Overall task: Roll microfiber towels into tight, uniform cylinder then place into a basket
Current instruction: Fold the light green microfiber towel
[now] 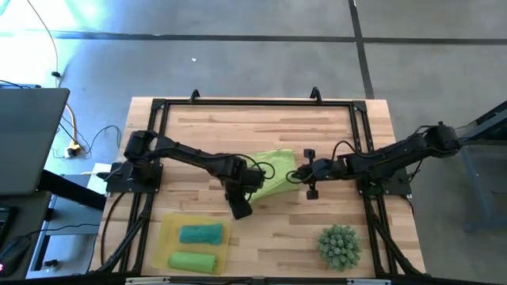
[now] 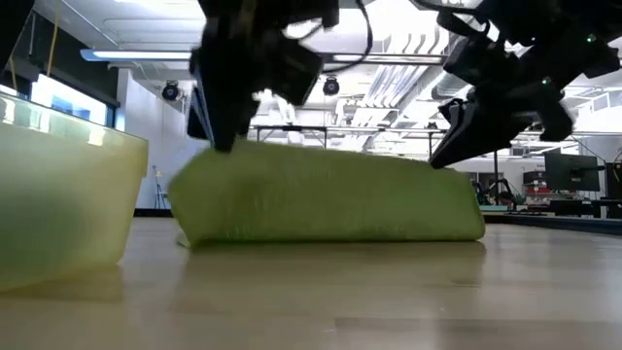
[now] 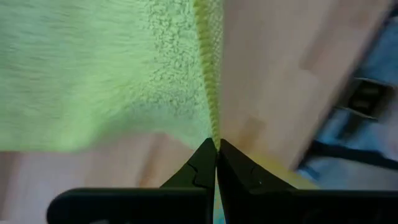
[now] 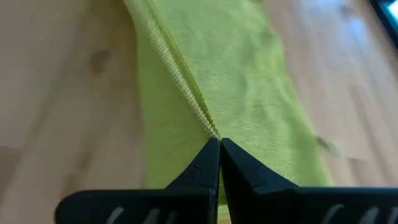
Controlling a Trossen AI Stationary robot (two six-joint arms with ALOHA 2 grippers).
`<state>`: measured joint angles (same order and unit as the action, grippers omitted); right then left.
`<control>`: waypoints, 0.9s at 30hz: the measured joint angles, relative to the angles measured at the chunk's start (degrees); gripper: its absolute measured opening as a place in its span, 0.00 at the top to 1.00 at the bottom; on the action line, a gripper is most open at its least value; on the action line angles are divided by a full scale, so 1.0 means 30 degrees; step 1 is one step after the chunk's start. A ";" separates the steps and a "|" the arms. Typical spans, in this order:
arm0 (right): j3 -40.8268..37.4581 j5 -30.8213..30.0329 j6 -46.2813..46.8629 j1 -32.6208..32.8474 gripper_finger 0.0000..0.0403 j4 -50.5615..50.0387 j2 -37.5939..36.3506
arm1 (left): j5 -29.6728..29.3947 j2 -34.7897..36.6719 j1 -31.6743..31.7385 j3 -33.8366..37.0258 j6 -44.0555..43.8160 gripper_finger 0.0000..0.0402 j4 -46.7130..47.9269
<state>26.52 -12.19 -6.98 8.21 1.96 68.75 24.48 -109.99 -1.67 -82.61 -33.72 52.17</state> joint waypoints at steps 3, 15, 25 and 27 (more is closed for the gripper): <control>-0.0007 -0.1006 -0.0249 -0.0397 1.00 0.0029 0.0182 | -0.1569 -0.0374 0.0403 0.0007 0.1249 1.00 0.0554; -0.0015 -0.1498 -0.0851 -0.2402 1.00 0.3576 0.4353 | -0.9751 -0.0278 0.2334 0.0022 0.6042 1.00 0.2664; -0.0015 -0.2944 -0.2328 -0.3163 1.00 0.5450 0.5595 | -1.3030 -0.0467 0.2998 0.0026 1.0995 1.00 0.2687; -0.0008 -0.2688 -0.2099 -0.3263 1.00 0.5479 0.5581 | -1.3029 -0.0719 0.3113 0.0000 1.1276 1.00 0.2592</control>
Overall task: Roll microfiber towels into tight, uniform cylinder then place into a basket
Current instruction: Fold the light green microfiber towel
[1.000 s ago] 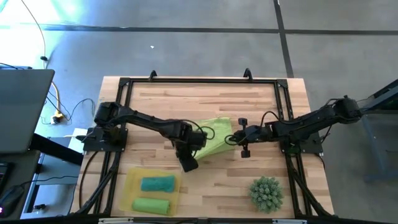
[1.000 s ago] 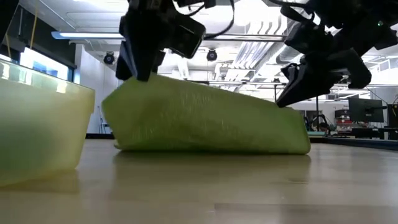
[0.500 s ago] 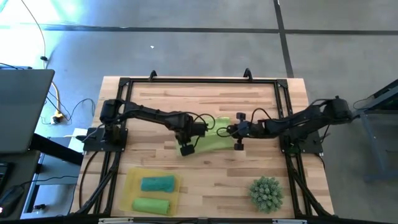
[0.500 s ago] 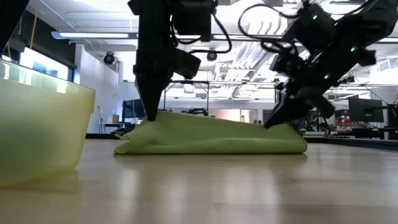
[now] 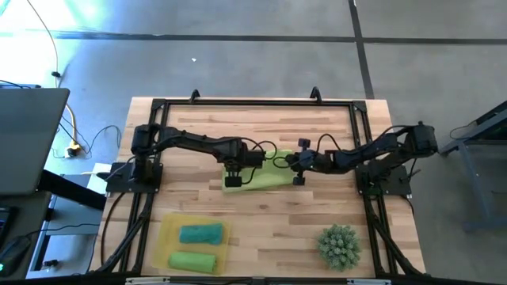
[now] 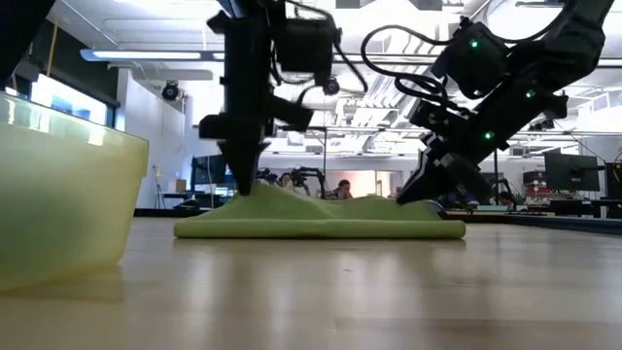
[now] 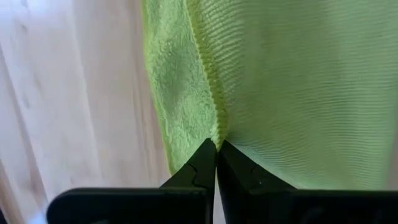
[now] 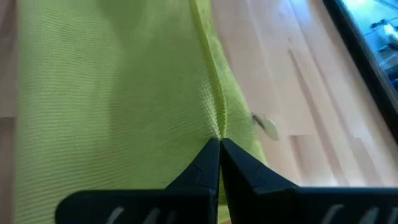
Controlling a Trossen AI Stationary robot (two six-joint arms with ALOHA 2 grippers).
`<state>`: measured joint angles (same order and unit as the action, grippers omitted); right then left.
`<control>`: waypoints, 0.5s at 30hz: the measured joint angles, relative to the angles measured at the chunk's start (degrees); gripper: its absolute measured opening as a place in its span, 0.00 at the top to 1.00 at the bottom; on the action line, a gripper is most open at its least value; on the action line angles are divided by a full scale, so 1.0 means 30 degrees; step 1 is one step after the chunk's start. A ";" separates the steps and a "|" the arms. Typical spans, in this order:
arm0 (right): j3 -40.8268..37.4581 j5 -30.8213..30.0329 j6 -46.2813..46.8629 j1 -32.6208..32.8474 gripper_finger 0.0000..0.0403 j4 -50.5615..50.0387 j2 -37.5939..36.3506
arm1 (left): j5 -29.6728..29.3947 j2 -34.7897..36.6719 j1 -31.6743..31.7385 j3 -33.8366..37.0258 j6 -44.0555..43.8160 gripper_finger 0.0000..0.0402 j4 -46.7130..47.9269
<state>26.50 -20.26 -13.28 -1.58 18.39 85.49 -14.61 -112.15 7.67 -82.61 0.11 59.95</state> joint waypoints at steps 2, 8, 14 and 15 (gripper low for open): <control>0.0001 0.0449 0.0152 -0.0078 1.00 -0.0018 0.0029 | 0.0056 -0.0452 0.0127 0.0029 0.0046 1.00 0.0099; 0.0015 0.0586 0.0261 -0.0111 1.00 0.0043 0.1113 | -0.0438 -0.1731 0.0224 0.0022 0.0840 1.00 0.0001; 0.0015 -0.0504 -0.0292 -0.0111 1.00 0.0550 0.1836 | -0.2498 -0.1811 0.0157 0.0022 0.0537 1.00 0.0062; 0.0015 -0.0780 -0.0631 -0.0111 1.00 0.0696 0.1836 | -0.2824 -0.1751 0.0157 0.0022 0.0497 1.00 0.0064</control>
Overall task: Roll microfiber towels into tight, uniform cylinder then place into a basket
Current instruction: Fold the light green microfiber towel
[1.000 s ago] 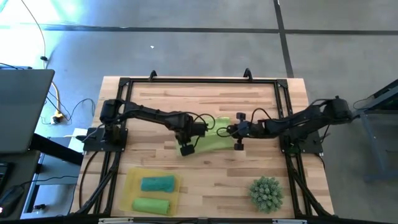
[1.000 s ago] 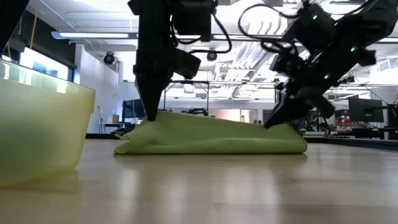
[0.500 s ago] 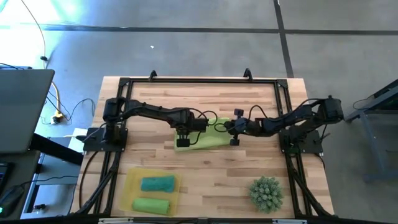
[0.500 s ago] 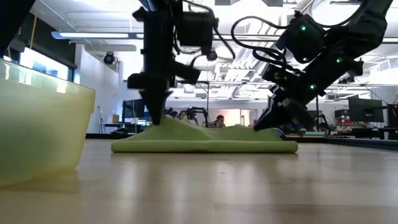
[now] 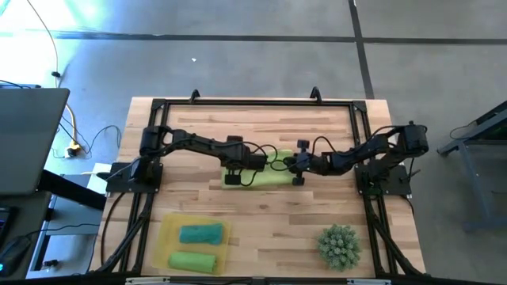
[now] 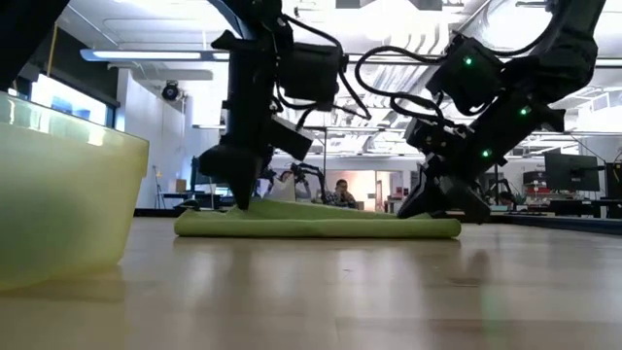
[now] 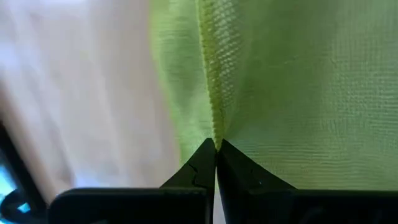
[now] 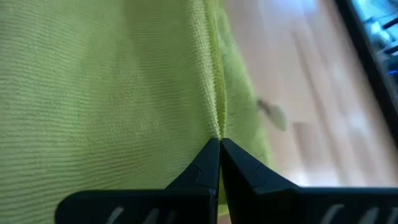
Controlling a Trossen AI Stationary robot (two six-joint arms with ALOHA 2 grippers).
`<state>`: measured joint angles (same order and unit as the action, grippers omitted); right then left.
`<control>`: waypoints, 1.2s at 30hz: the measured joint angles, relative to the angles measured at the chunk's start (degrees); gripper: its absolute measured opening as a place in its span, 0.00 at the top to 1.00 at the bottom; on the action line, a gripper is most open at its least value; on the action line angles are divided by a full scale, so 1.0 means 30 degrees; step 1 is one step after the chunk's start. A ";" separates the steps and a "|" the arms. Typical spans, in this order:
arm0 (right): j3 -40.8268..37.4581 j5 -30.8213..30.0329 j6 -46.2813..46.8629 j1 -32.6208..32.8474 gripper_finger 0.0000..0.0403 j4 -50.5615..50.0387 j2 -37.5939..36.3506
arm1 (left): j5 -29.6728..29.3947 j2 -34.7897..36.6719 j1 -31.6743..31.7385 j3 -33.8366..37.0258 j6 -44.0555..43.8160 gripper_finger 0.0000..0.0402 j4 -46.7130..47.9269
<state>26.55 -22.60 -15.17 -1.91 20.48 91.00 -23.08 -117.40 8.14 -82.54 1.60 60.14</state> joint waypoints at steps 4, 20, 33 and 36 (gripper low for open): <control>0.0090 -0.0551 -0.0963 0.0015 1.00 0.0364 -0.0189 | -0.1156 0.0087 0.0000 -0.0015 -0.0113 1.00 0.0096; 0.0816 -0.0420 -0.1964 -0.1229 1.00 -0.0849 -0.0197 | -0.4390 0.0130 0.0051 -0.0015 0.0547 1.00 -0.0179; 0.0816 -0.0390 -0.3514 -0.1239 1.00 -0.0725 -0.0204 | -0.4402 0.0130 0.0051 -0.0015 0.1844 1.00 -0.1581; 0.0816 -0.0357 -0.3609 -0.1240 1.00 -0.0725 -0.0204 | -0.4535 0.0130 0.0090 -0.0015 0.1841 1.00 -0.1573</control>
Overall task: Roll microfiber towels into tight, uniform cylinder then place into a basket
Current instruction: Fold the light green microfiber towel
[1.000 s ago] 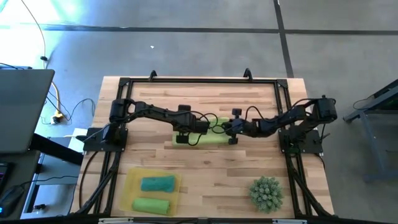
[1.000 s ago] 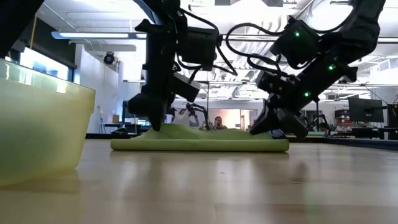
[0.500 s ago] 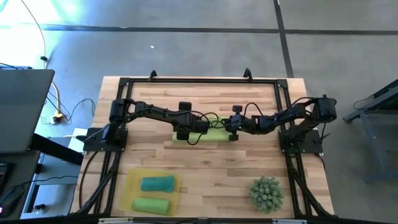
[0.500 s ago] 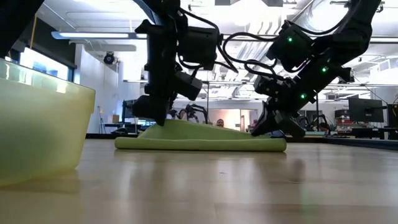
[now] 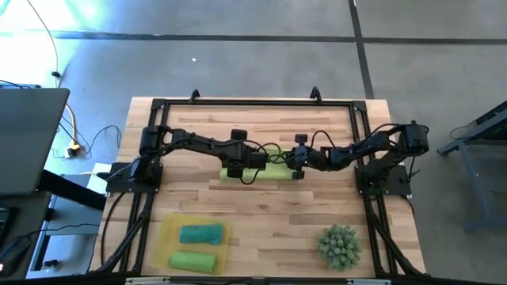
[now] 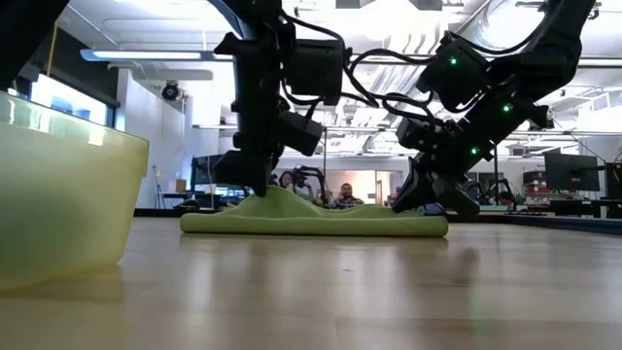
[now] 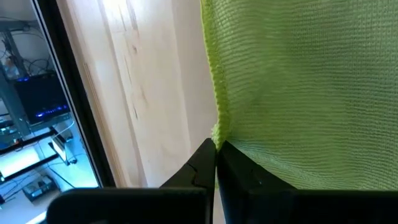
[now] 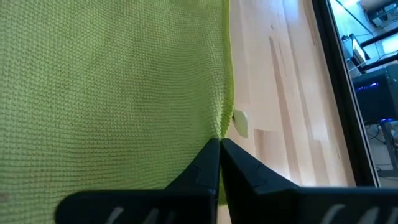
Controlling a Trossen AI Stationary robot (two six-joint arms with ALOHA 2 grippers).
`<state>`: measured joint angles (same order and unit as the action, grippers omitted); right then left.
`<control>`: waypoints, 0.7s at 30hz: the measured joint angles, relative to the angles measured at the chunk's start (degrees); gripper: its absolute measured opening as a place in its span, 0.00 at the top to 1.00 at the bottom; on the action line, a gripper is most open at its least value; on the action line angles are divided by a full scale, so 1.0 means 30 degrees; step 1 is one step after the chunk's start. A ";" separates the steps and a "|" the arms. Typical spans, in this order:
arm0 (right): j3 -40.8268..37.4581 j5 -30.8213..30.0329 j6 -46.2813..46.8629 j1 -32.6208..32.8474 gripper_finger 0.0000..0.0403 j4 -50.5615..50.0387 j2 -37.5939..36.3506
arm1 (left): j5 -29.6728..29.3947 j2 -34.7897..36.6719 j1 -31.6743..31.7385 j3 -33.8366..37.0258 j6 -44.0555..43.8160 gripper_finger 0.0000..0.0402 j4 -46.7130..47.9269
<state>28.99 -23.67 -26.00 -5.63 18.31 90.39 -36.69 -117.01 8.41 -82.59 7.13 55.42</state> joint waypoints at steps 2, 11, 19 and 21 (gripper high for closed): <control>0.0000 0.0054 -0.0001 -0.0006 0.99 0.0000 0.0000 | 0.0121 0.0000 0.0073 0.0000 -0.0103 1.00 0.0000; 0.0060 -0.0822 -0.0812 0.0060 0.68 0.0083 0.0000 | 0.1113 0.0000 0.0339 0.0000 -0.0815 1.00 -0.0032; 0.1442 -0.1339 0.4195 0.0857 0.59 -0.3315 -0.0321 | 0.1166 0.0000 0.0339 0.0000 -0.1505 0.99 0.0087; 0.1685 -0.0314 0.6065 0.0984 0.60 -0.3766 -0.0321 | 0.1173 0.0000 0.0339 0.0007 -0.1519 0.99 0.0094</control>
<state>34.05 -24.61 -7.80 -2.68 7.01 89.43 -33.17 -117.01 9.43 -82.56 2.57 55.70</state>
